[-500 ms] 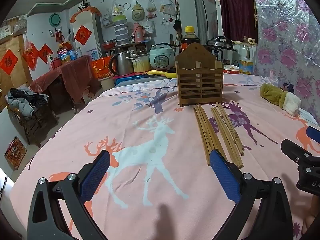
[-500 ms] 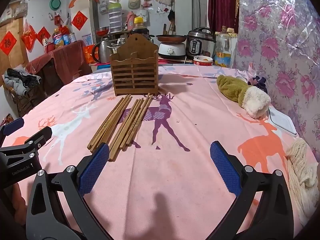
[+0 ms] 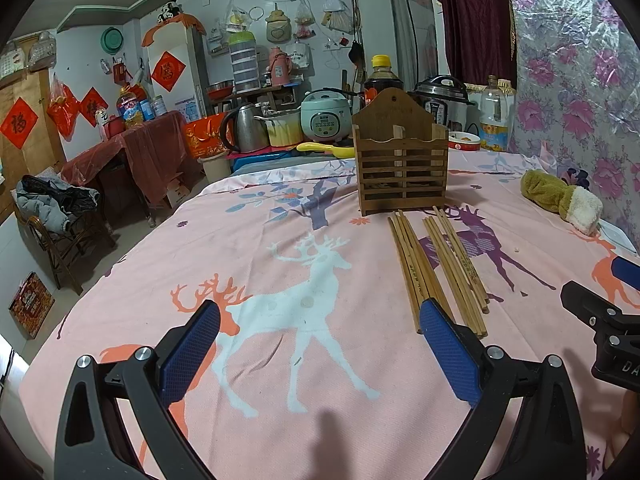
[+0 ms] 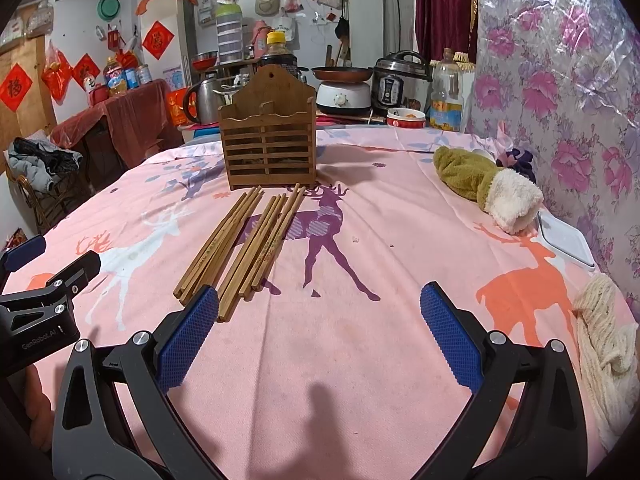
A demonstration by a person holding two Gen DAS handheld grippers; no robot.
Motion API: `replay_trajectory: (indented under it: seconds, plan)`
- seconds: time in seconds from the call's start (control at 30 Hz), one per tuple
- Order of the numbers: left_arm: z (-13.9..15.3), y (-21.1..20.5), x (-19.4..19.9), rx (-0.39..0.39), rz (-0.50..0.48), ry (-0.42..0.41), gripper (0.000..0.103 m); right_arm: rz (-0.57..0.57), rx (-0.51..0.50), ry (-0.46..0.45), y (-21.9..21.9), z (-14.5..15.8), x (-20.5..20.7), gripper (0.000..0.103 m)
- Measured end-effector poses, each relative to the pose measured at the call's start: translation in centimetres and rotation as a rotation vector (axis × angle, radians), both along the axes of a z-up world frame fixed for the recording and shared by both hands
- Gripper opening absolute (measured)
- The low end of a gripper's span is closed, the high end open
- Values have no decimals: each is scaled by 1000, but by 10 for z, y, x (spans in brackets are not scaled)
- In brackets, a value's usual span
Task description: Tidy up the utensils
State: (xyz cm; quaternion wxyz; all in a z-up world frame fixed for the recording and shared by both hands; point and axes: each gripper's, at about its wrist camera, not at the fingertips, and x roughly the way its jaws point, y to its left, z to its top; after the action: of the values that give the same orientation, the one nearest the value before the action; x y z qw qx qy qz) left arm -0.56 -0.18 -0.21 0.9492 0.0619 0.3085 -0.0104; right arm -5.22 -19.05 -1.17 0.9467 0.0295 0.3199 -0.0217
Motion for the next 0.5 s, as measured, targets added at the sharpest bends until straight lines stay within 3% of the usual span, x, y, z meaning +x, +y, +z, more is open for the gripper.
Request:
replay_trajectory:
  seconds: [0.5]
  plan:
    - [-1,0,0,-1,1,0,98,1,-2,3,-1,-2,2,97]
